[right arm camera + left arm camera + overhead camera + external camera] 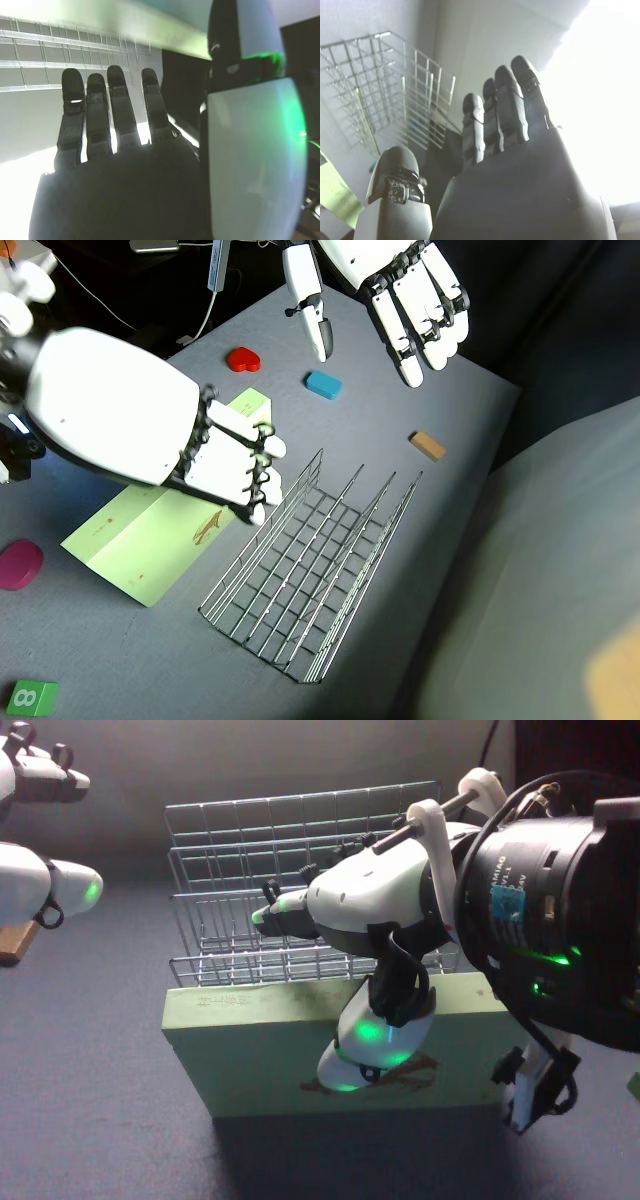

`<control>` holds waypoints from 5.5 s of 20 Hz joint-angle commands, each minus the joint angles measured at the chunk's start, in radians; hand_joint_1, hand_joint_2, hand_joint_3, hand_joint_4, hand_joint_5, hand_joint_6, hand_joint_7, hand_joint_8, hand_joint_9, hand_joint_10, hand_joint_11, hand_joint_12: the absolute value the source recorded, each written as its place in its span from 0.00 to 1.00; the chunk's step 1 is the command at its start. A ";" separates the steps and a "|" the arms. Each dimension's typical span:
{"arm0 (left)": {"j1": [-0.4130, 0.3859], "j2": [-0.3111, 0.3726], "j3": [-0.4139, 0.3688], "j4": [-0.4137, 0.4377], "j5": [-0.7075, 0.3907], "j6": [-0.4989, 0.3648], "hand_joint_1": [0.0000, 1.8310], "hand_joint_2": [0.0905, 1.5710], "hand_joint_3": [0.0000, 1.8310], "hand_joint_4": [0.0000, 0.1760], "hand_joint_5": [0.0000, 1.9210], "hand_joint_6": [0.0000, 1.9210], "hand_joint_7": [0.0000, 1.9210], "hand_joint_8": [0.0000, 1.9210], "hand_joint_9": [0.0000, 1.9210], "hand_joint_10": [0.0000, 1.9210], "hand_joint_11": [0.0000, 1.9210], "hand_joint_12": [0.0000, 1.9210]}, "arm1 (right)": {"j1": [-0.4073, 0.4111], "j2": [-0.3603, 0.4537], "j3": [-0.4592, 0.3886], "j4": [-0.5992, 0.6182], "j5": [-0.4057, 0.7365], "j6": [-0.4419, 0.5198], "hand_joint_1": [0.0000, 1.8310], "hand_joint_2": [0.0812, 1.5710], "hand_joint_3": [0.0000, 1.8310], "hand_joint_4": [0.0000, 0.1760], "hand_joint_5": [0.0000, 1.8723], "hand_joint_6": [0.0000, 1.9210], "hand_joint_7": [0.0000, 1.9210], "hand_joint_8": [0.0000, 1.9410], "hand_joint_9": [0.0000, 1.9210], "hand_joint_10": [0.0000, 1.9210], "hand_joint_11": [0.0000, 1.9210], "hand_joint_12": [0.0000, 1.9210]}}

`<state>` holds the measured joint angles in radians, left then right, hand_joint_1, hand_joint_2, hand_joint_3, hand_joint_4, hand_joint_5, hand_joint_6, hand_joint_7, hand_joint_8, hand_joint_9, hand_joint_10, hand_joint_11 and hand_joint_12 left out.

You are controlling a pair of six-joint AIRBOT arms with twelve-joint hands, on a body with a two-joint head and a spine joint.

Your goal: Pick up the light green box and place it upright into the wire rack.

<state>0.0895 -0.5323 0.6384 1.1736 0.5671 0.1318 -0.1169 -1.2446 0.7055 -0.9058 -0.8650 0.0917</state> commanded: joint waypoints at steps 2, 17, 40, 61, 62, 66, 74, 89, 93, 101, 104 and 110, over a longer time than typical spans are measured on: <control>-0.013 0.002 0.012 0.062 -0.022 0.017 0.06 0.80 0.00 0.39 0.13 0.00 0.10 0.00 0.11 0.00 0.00 0.28 | 0.007 -0.004 0.005 -0.053 0.038 -0.001 0.44 0.54 0.00 0.68 0.04 0.00 0.07 0.00 0.04 0.00 0.00 0.30; -0.061 0.001 0.019 -0.032 0.003 0.229 0.08 0.80 0.00 0.38 0.13 0.00 0.10 0.00 0.10 0.00 0.00 0.25 | -0.021 -0.012 0.032 -0.050 0.030 -0.006 0.47 0.61 0.00 0.00 0.25 0.01 0.25 0.00 0.21 0.01 0.02 0.59; -0.075 0.002 0.018 -0.032 0.013 0.269 0.08 0.79 0.00 0.38 0.13 0.00 0.11 0.00 0.10 0.00 0.00 0.28 | 0.248 0.114 -0.059 0.066 0.012 -0.100 0.67 0.71 0.00 0.00 0.47 0.53 0.51 0.59 0.46 0.56 0.39 0.77; -0.084 0.001 0.014 -0.032 0.027 0.320 0.07 0.79 0.00 0.37 0.13 0.00 0.11 0.00 0.10 0.00 0.00 0.28 | 0.226 -0.137 0.242 -0.177 0.103 0.047 0.74 0.72 0.00 0.00 0.45 0.53 0.48 0.56 0.44 0.74 0.37 0.76; -0.084 0.001 0.014 -0.032 0.027 0.320 0.07 0.79 0.00 0.37 0.14 0.00 0.11 0.00 0.10 0.00 0.00 0.28 | 0.222 -0.144 0.246 -0.177 0.099 0.048 0.74 0.72 0.00 0.00 0.45 0.53 0.48 0.56 0.44 0.74 0.37 0.76; -0.084 0.001 0.014 -0.033 0.027 0.320 0.07 0.79 0.00 0.37 0.14 0.00 0.11 0.00 0.10 0.00 0.00 0.26 | 0.197 -0.157 0.248 -0.220 0.094 0.067 0.74 0.72 0.00 0.00 0.45 0.53 0.48 0.57 0.44 0.74 0.37 0.77; -0.085 0.001 0.016 -0.033 0.030 0.320 0.06 0.80 0.00 0.38 0.12 0.00 0.11 0.00 0.09 0.00 0.00 0.26 | 0.151 -0.158 0.274 -0.264 0.108 0.110 0.74 0.72 0.00 0.00 0.44 0.55 0.48 0.57 0.43 0.74 0.37 0.76; -0.087 0.001 0.015 -0.044 0.030 0.320 0.08 0.78 0.00 0.37 0.13 0.00 0.12 0.00 0.11 0.00 0.00 0.28 | 0.006 -0.139 0.319 -0.332 0.220 0.245 0.66 0.72 0.00 0.00 0.46 0.55 0.50 0.60 0.45 0.57 0.38 0.76; -0.096 -0.002 0.010 -0.044 0.030 0.320 0.08 0.78 0.00 0.37 0.14 0.00 0.13 0.00 0.11 0.00 0.00 0.29 | -0.031 -0.133 0.319 -0.361 0.226 0.281 0.73 0.72 0.00 0.00 0.45 0.53 0.49 0.57 0.44 0.70 0.38 0.76; -0.110 -0.008 -0.019 -0.045 0.036 0.339 0.08 0.78 0.00 0.37 0.14 0.00 0.12 0.00 0.11 0.00 0.00 0.29 | -0.087 -0.136 0.345 -0.403 0.251 0.328 0.74 0.73 0.00 0.00 0.43 0.54 0.47 0.57 0.43 0.75 0.38 0.78; -0.101 -0.023 -0.029 -0.045 0.036 0.338 0.07 0.78 0.00 0.37 0.14 0.00 0.12 0.00 0.11 0.00 0.00 0.29 | -0.096 -0.137 0.352 -0.403 0.257 0.332 0.67 0.72 0.00 0.00 0.47 0.53 0.51 0.60 0.45 0.57 0.39 0.77; -0.080 -0.066 -0.052 -0.025 0.057 0.290 0.07 0.78 0.00 0.37 0.14 0.00 0.12 0.00 0.11 0.00 0.00 0.27 | -0.101 -0.140 0.352 -0.402 0.262 0.334 0.74 0.73 0.00 0.00 0.42 0.55 0.48 0.57 0.43 0.75 0.39 0.76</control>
<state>0.0212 -0.6006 0.5846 1.0840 0.6502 0.4126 -0.2230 -1.3819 1.0565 -1.2541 -0.6239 0.4217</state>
